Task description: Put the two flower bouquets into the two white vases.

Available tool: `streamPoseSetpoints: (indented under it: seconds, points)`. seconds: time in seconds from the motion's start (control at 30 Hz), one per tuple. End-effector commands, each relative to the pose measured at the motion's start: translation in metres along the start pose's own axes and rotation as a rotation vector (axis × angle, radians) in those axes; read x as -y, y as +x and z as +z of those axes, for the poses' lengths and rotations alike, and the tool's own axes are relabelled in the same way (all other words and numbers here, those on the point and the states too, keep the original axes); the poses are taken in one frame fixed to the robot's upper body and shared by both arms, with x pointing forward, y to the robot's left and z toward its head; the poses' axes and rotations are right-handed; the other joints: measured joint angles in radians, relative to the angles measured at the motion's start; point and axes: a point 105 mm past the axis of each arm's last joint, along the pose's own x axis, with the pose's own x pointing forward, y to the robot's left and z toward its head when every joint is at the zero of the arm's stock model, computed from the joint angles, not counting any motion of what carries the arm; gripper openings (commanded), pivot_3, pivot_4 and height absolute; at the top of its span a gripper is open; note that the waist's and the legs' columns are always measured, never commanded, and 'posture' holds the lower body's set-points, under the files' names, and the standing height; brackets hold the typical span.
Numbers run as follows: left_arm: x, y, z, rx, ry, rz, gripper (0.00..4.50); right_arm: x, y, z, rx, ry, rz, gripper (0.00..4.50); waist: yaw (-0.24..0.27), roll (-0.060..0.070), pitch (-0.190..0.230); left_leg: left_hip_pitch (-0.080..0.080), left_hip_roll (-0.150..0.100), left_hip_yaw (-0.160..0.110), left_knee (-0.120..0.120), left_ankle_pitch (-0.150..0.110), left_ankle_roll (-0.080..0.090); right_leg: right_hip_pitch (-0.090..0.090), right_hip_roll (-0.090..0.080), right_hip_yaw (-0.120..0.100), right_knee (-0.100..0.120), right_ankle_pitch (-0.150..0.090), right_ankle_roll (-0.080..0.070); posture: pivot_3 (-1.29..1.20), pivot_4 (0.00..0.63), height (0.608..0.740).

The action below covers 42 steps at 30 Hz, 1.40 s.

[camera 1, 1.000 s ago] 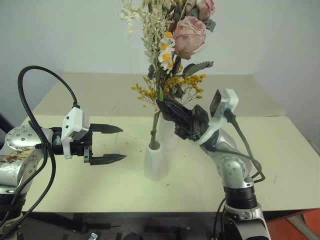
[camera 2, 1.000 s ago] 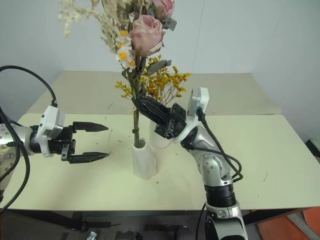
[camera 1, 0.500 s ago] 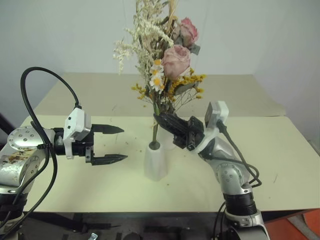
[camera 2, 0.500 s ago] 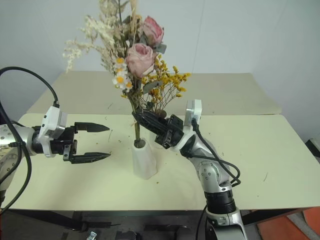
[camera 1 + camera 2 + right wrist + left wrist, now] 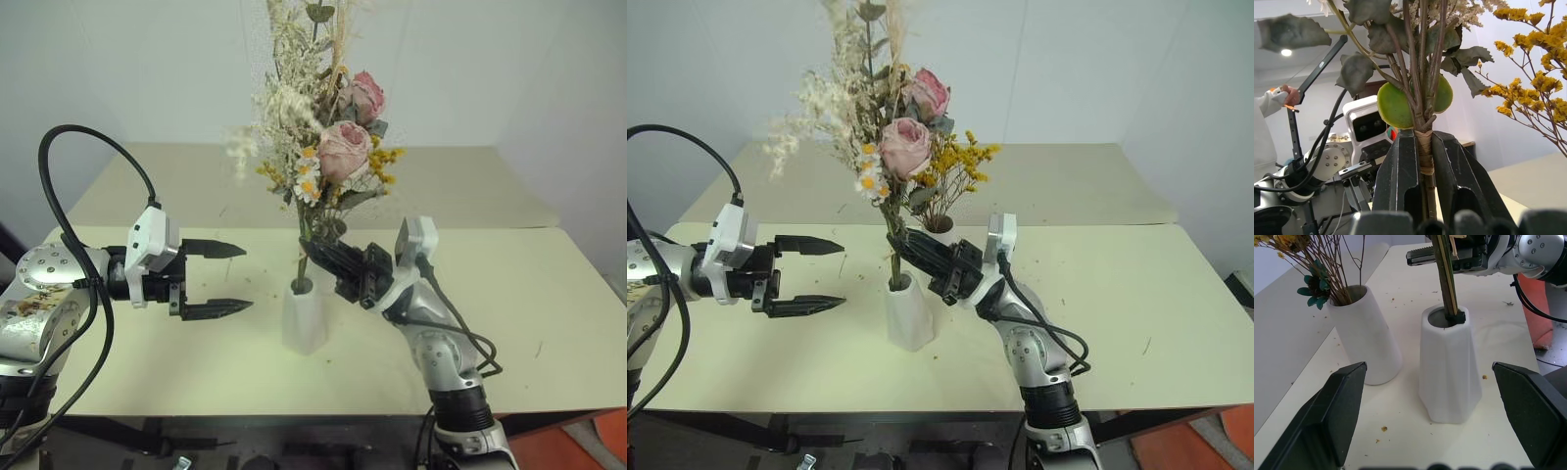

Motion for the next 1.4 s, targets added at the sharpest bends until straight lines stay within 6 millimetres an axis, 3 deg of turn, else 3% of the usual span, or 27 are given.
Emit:
streamPoseSetpoints:
  seconds: [0.03,1.0,1.4]
  points:
    - [0.002,0.002,0.009,0.019,0.036,-0.015,4.5,0.002,-0.003,-0.007,-0.01,-0.018,-0.028,0.22,0.0,0.0,0.0,0.0,0.0,0.0,0.0,0.0,0.0,0.0,0.0,0.0,0.0,0.0,0.0,0.0,0.15,0.74]
    - [0.003,0.002,0.009,0.025,0.052,-0.013,4.5,0.017,0.0,0.005,-0.007,-0.091,-0.085,0.22,0.0,0.0,0.0,0.0,0.0,0.0,0.0,0.0,0.0,-0.001,0.0,0.0,0.0,0.0,0.0,0.0,0.15,0.74]
    - [0.003,0.001,0.006,0.013,0.048,-0.015,4.5,-0.007,-0.011,-0.012,-0.056,-0.033,-0.002,0.22,0.0,0.0,0.0,0.0,0.0,0.0,-0.001,0.0,0.0,0.0,0.0,0.0,0.0,0.0,0.0,0.0,0.15,0.74]
